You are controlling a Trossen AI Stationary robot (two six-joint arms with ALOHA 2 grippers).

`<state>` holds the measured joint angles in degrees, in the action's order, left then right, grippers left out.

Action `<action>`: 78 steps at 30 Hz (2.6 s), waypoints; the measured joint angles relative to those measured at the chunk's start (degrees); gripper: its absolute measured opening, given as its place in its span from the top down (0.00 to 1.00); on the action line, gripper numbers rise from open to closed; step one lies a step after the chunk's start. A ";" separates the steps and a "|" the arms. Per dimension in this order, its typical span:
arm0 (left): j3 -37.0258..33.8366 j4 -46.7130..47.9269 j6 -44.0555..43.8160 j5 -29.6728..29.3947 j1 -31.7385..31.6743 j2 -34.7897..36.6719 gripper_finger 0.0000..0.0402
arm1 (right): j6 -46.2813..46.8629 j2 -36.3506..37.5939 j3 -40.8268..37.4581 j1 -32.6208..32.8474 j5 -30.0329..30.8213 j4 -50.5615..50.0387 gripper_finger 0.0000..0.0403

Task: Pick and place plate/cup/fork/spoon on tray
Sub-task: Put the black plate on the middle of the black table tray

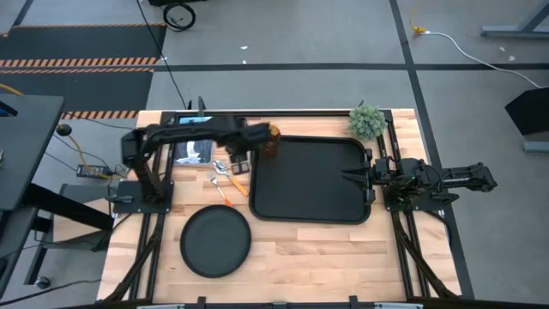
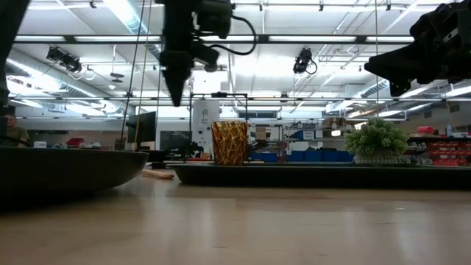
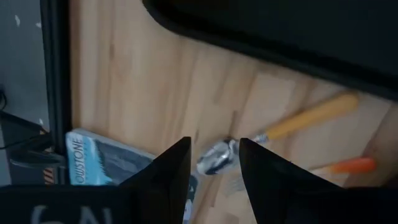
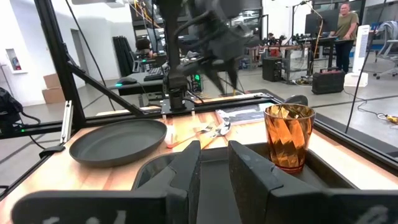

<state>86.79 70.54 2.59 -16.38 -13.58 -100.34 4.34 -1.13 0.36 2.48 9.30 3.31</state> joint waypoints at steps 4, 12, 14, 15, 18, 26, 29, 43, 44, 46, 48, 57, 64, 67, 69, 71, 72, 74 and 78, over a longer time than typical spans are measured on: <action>-10.76 -5.67 -2.27 0.07 2.31 6.49 0.64 | -0.01 0.02 0.02 0.01 0.00 0.00 0.78; -28.76 -17.62 -5.65 2.42 4.22 15.56 0.64 | -0.02 0.01 0.01 0.00 0.00 -0.02 0.78; -32.00 -20.75 -5.55 4.52 4.15 16.13 0.64 | 0.00 0.00 0.02 0.00 -0.02 0.09 0.78; -33.20 -21.51 -5.38 5.27 4.13 16.20 0.64 | -0.01 0.02 0.02 0.00 0.00 0.14 0.78; -35.58 -22.22 -6.54 7.23 4.25 16.09 0.64 | 0.00 0.01 0.01 0.01 0.00 0.73 0.78; -36.29 -19.45 -9.30 17.39 4.85 16.01 0.64 | -0.01 0.01 0.01 0.01 0.00 1.33 0.78; -36.29 -19.43 -7.62 20.41 5.11 16.01 0.64 | 0.00 0.02 0.02 0.01 0.00 1.31 0.78; -36.29 -19.36 -0.42 21.32 8.49 16.01 0.64 | -0.02 0.02 0.02 0.00 0.00 1.29 0.78; -36.29 -19.47 -0.44 21.87 9.07 16.01 0.64 | 0.00 0.02 0.02 0.00 0.00 1.29 0.78; -36.29 -19.59 -0.89 22.62 10.20 16.01 0.64 | -0.01 0.02 0.02 0.01 0.00 1.29 0.78; -36.29 -19.12 -2.52 22.66 11.46 16.01 0.64 | 0.00 0.02 0.01 0.01 0.00 1.29 0.78; -36.29 -10.28 -10.89 22.75 16.25 16.01 0.64 | 0.00 0.01 0.01 0.01 0.00 1.28 0.78; -36.40 -10.83 -11.89 22.73 18.39 16.01 0.65 | -0.01 0.02 0.02 0.02 0.00 1.26 0.78; -38.09 -13.10 -11.13 22.77 18.40 16.05 0.65 | 0.00 0.02 0.02 0.00 0.00 1.26 0.78; -39.76 -13.81 -10.99 23.41 18.64 16.89 0.65 | -0.01 0.01 0.01 0.02 0.00 1.26 0.78; -41.05 -13.70 -11.34 23.94 18.71 18.05 0.65 | 0.00 0.01 0.01 0.02 -0.01 1.26 0.78; -41.68 -13.66 -11.99 23.97 18.73 19.08 0.65 | 0.00 0.02 0.00 0.00 0.00 1.24 0.78; -42.67 -14.07 -13.49 24.07 18.73 21.59 0.65 | -0.01 0.02 0.02 0.01 0.00 1.28 0.78; -45.03 -14.15 -17.20 24.02 18.71 27.77 0.65 | -0.01 0.00 0.01 0.02 -0.02 1.31 0.78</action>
<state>41.75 56.39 -14.61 7.64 5.13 -72.58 4.33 -1.13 0.37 2.50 9.28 4.63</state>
